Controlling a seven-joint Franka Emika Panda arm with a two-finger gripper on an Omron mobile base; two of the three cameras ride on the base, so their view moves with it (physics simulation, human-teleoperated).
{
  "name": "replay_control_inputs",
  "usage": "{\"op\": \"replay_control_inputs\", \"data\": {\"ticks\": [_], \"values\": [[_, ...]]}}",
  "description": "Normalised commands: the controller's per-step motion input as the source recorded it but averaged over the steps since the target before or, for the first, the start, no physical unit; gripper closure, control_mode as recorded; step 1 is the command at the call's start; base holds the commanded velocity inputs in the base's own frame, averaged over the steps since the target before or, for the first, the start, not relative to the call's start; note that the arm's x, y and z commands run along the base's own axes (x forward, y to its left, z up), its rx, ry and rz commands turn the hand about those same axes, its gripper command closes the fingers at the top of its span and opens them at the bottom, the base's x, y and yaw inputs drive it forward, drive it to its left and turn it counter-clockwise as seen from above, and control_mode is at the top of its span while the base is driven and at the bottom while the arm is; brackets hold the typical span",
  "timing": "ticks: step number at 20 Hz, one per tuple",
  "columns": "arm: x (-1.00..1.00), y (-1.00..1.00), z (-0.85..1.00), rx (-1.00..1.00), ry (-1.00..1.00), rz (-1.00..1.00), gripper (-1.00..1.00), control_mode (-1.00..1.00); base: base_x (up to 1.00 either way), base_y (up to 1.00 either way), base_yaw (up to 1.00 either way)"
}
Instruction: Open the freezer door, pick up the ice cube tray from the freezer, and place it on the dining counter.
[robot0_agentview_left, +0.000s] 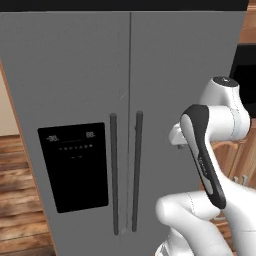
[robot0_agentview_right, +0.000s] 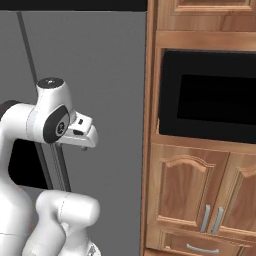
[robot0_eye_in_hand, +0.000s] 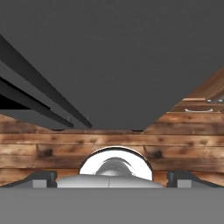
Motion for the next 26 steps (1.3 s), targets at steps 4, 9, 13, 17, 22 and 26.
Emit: {"op": "replay_control_inputs", "data": {"ticks": [4, 9, 13, 17, 22, 26], "values": [[0.0, 0.0, 0.0, 0.0, 0.0, 0.0, -1.0, 1.0, 0.03, 0.0, 0.0], [-0.04, 0.29, -0.08, -0.02, -0.05, 0.0, -1.0, -1.0, 0.0, 0.0, 0.0], [-0.13, 0.94, -0.07, -0.01, 0.0, 0.0, -1.0, -1.0, 0.0, 0.0, 0.0], [-0.17, 1.0, 0.0, 0.0, 0.0, 0.0, -1.0, -1.0, 0.0, 0.0, 0.0], [-0.08, 0.94, 0.0, 0.0, -0.16, -0.01, -1.0, -1.0, 0.0, 0.0, 0.0], [0.0, 0.45, 0.0, 0.02, -0.41, -0.06, -1.0, -1.0, 0.0, 0.0, 0.0]]}}
